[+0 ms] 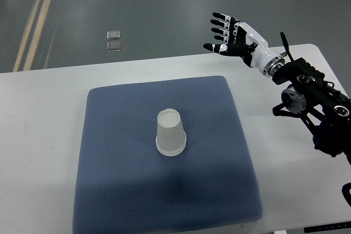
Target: Stack paper cups
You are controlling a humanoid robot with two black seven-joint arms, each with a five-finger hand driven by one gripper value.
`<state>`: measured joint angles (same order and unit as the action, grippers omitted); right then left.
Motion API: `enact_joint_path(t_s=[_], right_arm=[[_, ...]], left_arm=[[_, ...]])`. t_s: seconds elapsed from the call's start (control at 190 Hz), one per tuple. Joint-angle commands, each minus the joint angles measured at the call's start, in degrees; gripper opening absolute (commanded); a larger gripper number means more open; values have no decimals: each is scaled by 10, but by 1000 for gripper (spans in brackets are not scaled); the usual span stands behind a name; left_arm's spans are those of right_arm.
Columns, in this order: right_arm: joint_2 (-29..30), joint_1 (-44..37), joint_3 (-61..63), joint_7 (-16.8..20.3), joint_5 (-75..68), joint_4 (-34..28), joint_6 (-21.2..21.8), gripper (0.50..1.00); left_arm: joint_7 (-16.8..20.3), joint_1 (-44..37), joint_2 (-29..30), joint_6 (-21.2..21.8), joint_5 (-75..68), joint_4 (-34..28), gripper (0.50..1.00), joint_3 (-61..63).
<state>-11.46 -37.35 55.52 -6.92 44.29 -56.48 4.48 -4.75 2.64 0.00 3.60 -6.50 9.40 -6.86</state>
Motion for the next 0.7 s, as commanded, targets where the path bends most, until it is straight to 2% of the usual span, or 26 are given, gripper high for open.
enact_joint_path(t_s=[0.0,0.111,0.29,0.695], right_arm=[[11,8,2,1,-30,6,-23,901],[28,24,13,-3,-39,6,-40,909],[63,49,45,-6,-39,5,-40,928],[77,69,35,-6,-32,6,-38,928]], left_arm=[[0,0,0,0,0,0,1000,0],[0,0,0,0,0,0,1000,0],[0,0,0,0,0,0,1000,0],[0,0,0,0,0,0,1000,0]])
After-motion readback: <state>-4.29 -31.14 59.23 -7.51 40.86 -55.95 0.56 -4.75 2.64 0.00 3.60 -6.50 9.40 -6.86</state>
